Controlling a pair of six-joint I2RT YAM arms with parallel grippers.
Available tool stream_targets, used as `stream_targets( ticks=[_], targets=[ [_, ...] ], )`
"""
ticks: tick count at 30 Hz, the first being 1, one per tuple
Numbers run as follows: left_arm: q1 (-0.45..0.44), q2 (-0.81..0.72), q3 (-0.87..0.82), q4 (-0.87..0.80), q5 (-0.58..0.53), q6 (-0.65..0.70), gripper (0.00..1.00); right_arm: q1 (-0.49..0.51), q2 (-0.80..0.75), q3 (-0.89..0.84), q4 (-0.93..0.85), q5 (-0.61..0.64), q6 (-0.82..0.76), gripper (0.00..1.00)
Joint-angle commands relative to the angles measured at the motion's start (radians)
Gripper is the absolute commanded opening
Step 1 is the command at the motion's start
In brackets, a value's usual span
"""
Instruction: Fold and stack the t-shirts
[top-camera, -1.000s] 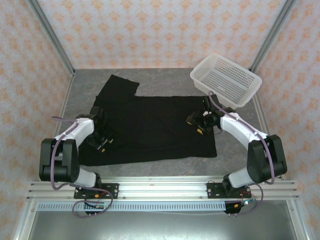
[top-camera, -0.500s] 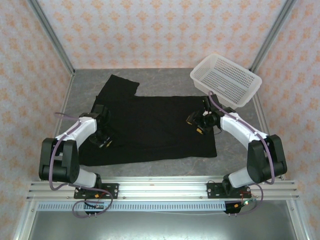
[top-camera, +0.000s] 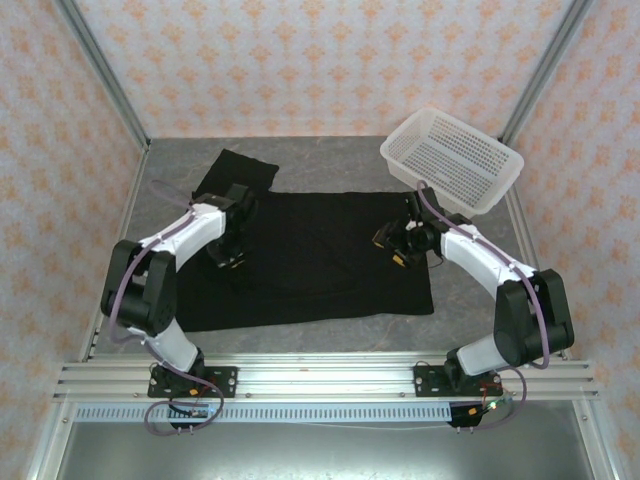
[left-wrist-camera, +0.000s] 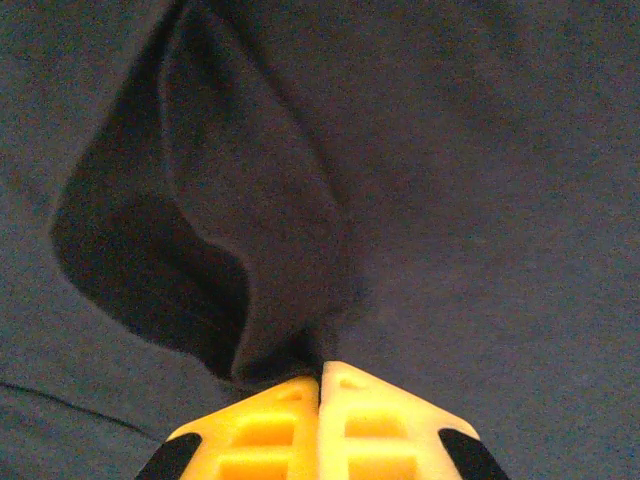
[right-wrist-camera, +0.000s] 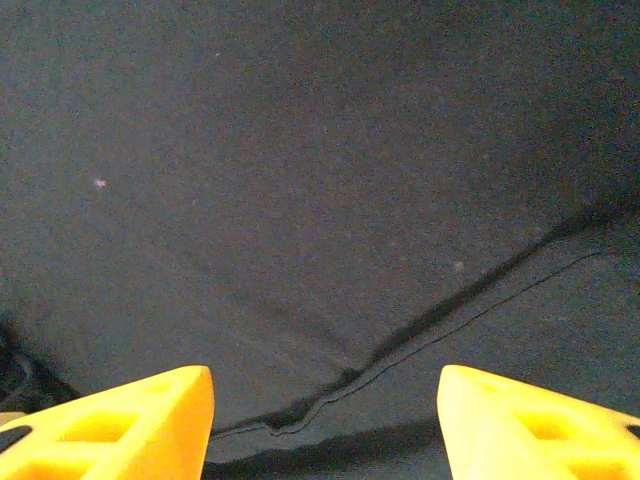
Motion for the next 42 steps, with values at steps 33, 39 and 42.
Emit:
stream_targets(
  ticks=[33, 39, 42],
  targets=[
    [-0.099, 0.061, 0.203, -0.011, -0.182, 0.116, 0.69, -0.033, -0.039, -0.019, -0.121, 0.288, 0.067, 0.61],
    [-0.078, -0.107, 0.046, -0.015, -0.062, 0.038, 0.62, -0.092, -0.006, -0.019, -0.144, 0.367, 0.153, 0.51],
    [-0.046, -0.162, -0.07, -0.011, -0.012, 0.013, 0.54, -0.11, 0.039, -0.003, -0.14, 0.372, 0.18, 0.48]
  ],
)
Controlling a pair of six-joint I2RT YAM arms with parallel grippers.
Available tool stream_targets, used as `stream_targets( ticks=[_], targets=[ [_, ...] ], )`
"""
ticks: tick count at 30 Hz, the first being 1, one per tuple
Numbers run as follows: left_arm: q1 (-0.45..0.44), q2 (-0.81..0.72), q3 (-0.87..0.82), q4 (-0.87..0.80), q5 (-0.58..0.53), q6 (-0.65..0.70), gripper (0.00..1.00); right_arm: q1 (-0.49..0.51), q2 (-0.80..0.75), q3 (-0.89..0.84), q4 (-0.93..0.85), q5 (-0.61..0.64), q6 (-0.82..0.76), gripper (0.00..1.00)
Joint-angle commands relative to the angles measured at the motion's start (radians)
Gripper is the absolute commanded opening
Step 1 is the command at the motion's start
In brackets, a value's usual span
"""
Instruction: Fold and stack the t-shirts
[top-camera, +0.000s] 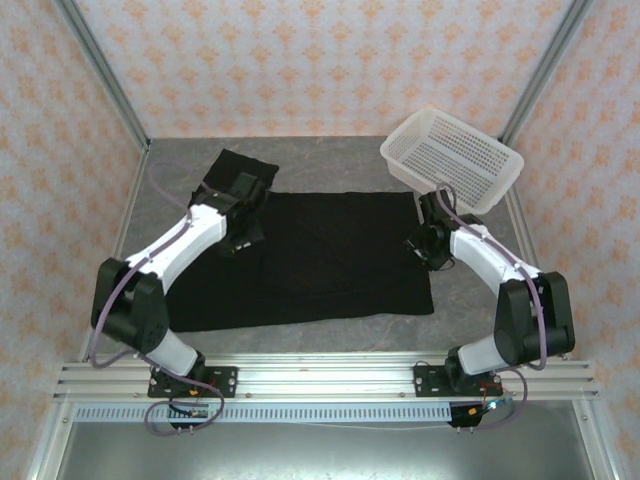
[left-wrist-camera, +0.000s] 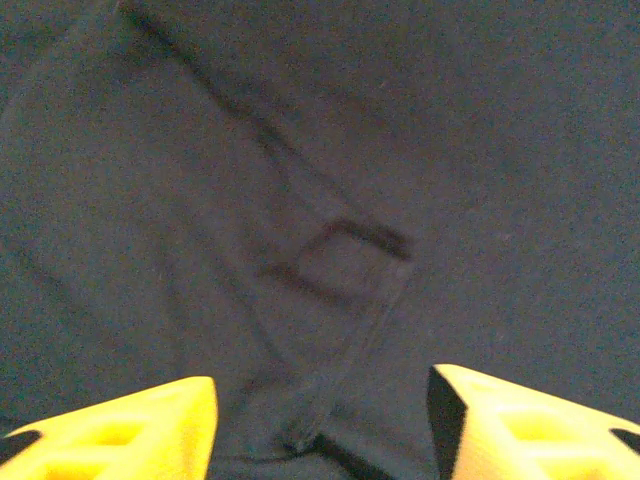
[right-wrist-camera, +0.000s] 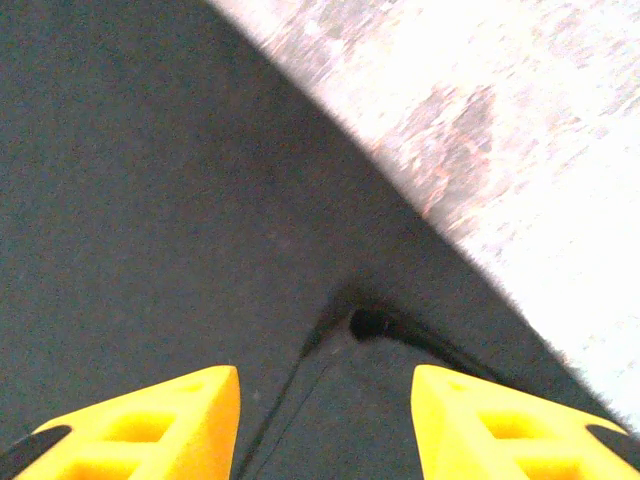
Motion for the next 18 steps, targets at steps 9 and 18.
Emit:
stream_targets(
  ticks=[9, 18],
  targets=[
    [0.266, -0.084, -0.302, -0.002, 0.074, -0.026, 0.32, -0.008, 0.147, 0.074, -0.067, 0.02, 0.075, 0.4],
    [0.327, -0.003, -0.276, 0.024, 0.011, 0.0, 0.29, 0.02, 0.148, 0.085, -0.077, -0.001, 0.128, 0.4]
  ],
)
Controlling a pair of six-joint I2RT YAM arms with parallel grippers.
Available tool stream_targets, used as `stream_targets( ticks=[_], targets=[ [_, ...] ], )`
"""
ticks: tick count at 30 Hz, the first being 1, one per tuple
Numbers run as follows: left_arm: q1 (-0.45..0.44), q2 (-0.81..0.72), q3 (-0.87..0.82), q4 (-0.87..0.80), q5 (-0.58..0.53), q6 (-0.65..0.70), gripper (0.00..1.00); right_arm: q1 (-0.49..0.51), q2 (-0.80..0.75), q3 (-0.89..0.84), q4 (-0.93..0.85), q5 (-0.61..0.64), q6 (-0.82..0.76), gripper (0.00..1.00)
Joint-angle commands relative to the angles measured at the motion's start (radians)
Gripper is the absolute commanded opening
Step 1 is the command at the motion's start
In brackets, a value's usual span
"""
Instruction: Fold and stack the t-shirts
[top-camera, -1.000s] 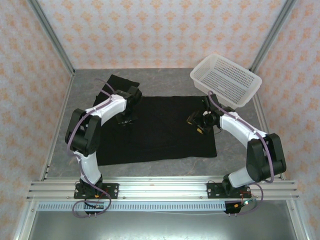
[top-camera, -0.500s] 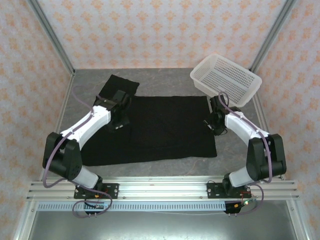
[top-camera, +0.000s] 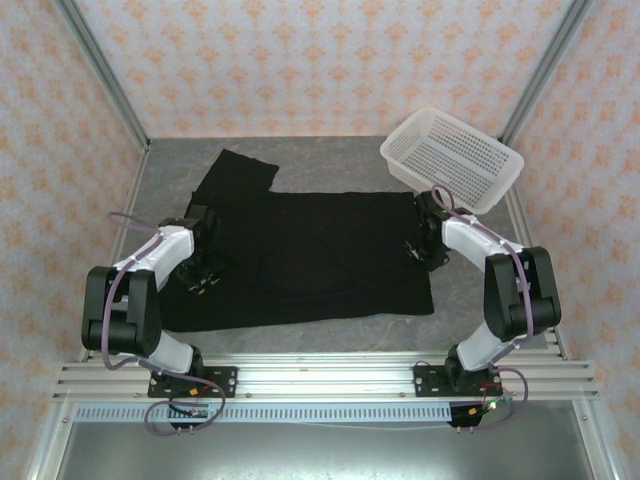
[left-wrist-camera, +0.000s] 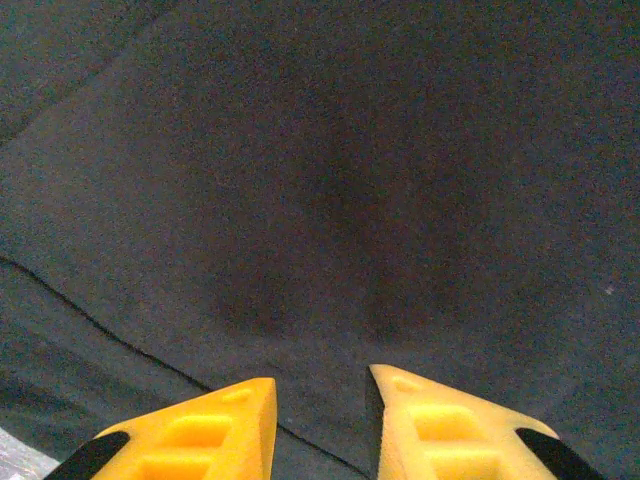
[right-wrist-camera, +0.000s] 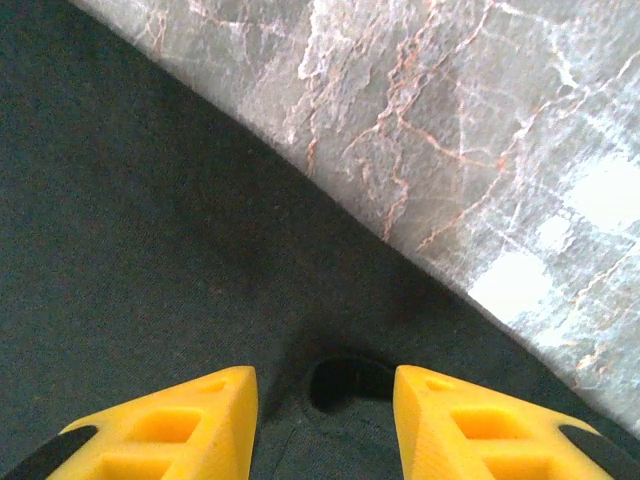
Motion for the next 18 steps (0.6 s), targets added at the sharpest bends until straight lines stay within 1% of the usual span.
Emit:
stream_targets(
  ticks=[1, 8, 11, 14, 18],
  targets=[
    [0.008, 0.025, 0.026, 0.014, -0.059, 0.018, 0.29, 0.025, 0.004, 0.037, -0.049, 0.006, 0.042, 0.4],
    [0.01, 0.047, 0.049, 0.022, -0.091, 0.026, 0.29, 0.04, 0.018, 0.035, -0.068, 0.055, 0.069, 0.4],
    [0.01, 0.056, 0.061, 0.024, -0.093, 0.031, 0.28, 0.038, 0.049, 0.053, -0.057, 0.043, 0.07, 0.39],
    [0.01, 0.06, 0.07, 0.026, -0.091, 0.031, 0.28, 0.038, 0.074, 0.065, -0.054, 0.041, 0.081, 0.36],
    [0.01, 0.07, 0.077, 0.034, -0.093, 0.029, 0.28, 0.038, 0.088, 0.079, -0.068, 0.055, 0.082, 0.27]
  ],
)
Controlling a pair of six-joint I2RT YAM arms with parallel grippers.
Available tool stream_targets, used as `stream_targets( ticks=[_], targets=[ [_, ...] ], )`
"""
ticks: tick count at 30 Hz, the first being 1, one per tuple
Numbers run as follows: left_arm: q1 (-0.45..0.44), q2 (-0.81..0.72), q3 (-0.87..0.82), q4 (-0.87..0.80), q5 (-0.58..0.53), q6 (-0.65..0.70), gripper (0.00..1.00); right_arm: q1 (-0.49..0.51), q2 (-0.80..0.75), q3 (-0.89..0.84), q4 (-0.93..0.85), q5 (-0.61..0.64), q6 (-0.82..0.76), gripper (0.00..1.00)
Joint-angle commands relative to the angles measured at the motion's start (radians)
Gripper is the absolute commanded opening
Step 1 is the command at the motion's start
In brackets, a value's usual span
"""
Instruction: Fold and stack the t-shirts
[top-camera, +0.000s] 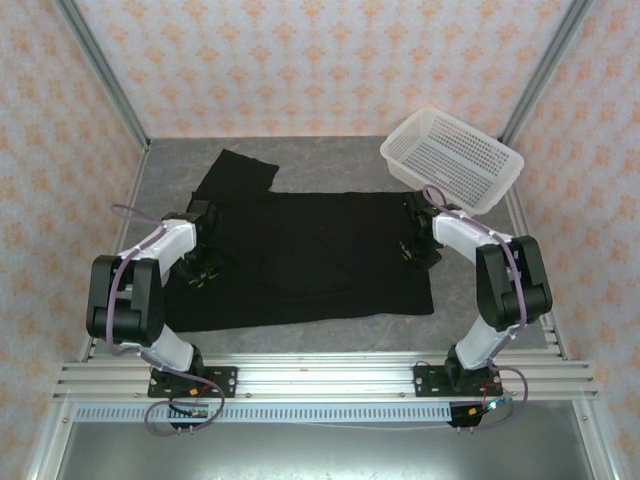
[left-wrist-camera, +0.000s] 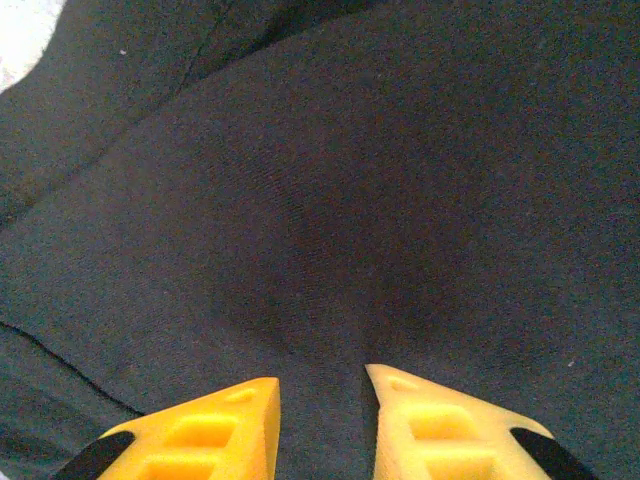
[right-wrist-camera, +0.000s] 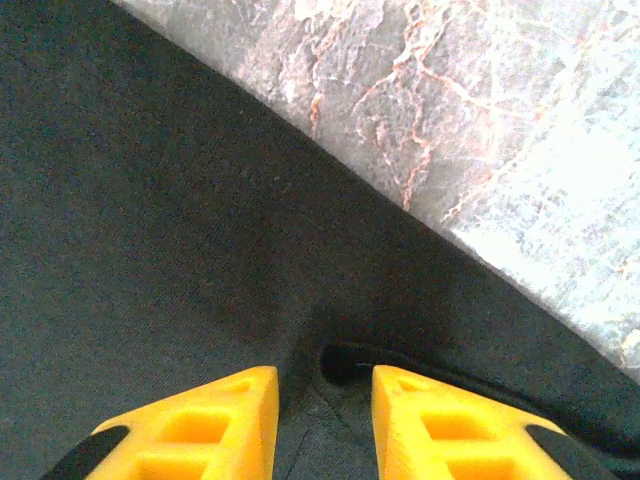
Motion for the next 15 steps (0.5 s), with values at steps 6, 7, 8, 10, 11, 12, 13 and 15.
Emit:
stream_targets(
  ticks=[6, 7, 8, 10, 11, 12, 13, 15],
  targets=[
    [0.009, 0.06, 0.044, 0.026, -0.055, -0.001, 0.27, 0.001, -0.008, 0.044, -0.085, 0.089, 0.01, 0.1],
    [0.008, 0.069, 0.047, 0.027, -0.059, -0.001, 0.27, 0.001, -0.013, 0.04, -0.087, 0.095, 0.011, 0.06],
    [0.008, 0.075, 0.05, 0.028, -0.061, -0.003, 0.27, 0.001, -0.019, 0.036, -0.086, 0.099, 0.013, 0.04],
    [0.01, 0.089, 0.056, 0.03, -0.066, -0.006, 0.26, 0.001, -0.032, 0.025, -0.082, 0.104, 0.021, 0.01],
    [0.01, 0.09, 0.057, 0.03, -0.065, -0.007, 0.26, 0.001, -0.037, 0.022, -0.078, 0.104, 0.021, 0.01],
    [0.01, 0.091, 0.057, 0.032, -0.063, -0.008, 0.26, 0.001, -0.04, 0.02, -0.073, 0.101, 0.023, 0.03],
    [0.01, 0.091, 0.057, 0.035, -0.061, -0.009, 0.26, 0.001, -0.041, 0.02, -0.07, 0.096, 0.023, 0.08],
    [0.01, 0.086, 0.055, 0.039, -0.056, -0.011, 0.26, 0.001, -0.042, 0.02, -0.056, 0.082, 0.027, 0.23]
  ],
)
